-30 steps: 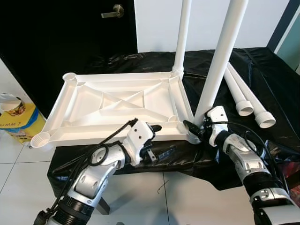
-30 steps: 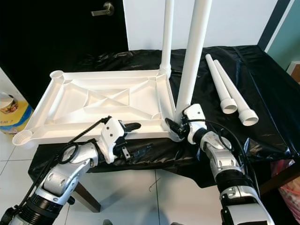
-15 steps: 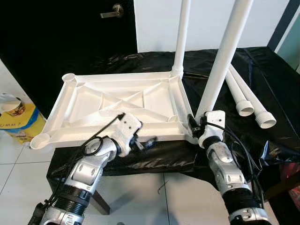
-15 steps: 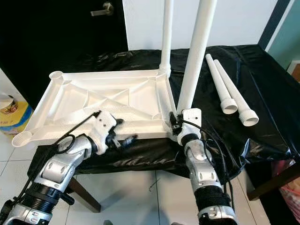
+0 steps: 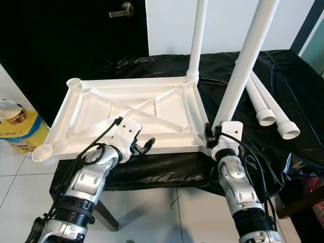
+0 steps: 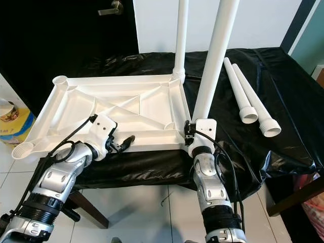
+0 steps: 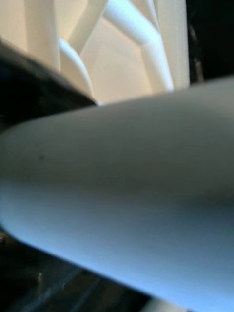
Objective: Building children table
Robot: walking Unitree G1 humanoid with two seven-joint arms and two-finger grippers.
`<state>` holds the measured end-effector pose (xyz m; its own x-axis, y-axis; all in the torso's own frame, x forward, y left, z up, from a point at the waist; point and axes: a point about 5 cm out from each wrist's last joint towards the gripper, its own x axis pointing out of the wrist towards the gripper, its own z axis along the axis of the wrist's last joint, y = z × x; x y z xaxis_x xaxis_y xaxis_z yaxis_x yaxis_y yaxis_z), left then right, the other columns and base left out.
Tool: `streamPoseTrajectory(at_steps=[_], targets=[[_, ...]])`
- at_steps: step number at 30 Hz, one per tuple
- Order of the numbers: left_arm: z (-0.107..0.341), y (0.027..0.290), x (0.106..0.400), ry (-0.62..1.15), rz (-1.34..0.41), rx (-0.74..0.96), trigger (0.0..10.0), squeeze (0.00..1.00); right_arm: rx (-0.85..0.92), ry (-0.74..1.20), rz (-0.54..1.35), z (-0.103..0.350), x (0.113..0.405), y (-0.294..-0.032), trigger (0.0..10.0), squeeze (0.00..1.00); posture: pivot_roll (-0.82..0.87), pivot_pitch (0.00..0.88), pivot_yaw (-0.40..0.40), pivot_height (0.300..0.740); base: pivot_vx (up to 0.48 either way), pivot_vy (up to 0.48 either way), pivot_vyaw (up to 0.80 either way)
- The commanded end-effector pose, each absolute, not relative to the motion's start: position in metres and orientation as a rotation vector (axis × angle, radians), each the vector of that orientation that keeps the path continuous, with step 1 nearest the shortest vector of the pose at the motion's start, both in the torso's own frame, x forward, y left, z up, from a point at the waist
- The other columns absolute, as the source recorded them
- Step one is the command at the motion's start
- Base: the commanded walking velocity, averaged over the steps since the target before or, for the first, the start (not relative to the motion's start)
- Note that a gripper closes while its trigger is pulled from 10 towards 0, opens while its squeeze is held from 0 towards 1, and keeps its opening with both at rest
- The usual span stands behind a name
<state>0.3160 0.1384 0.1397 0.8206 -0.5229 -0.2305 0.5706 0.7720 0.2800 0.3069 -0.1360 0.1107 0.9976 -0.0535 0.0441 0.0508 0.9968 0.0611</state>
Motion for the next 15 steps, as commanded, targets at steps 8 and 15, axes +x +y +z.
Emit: streamPoseTrajectory(at_steps=[8, 15], targets=[[0.145, 0.142, 0.326, 0.118, -0.534, 0.374, 10.0, 0.0, 0.053, -0.05, 0.008, 0.108, 0.294, -0.13, 10.0, 1.0, -0.04, 0.014, 0.014, 0.74, 0.0, 0.0, 0.0], [0.149, 0.14, 0.333, 0.104, -0.534, 0.394, 10.0, 0.0, 0.038, -0.075, 0.043, 0.11, 0.288, -0.133, 10.0, 0.0, -0.05, 0.014, 0.016, 0.74, 0.0, 0.0, 0.0]])
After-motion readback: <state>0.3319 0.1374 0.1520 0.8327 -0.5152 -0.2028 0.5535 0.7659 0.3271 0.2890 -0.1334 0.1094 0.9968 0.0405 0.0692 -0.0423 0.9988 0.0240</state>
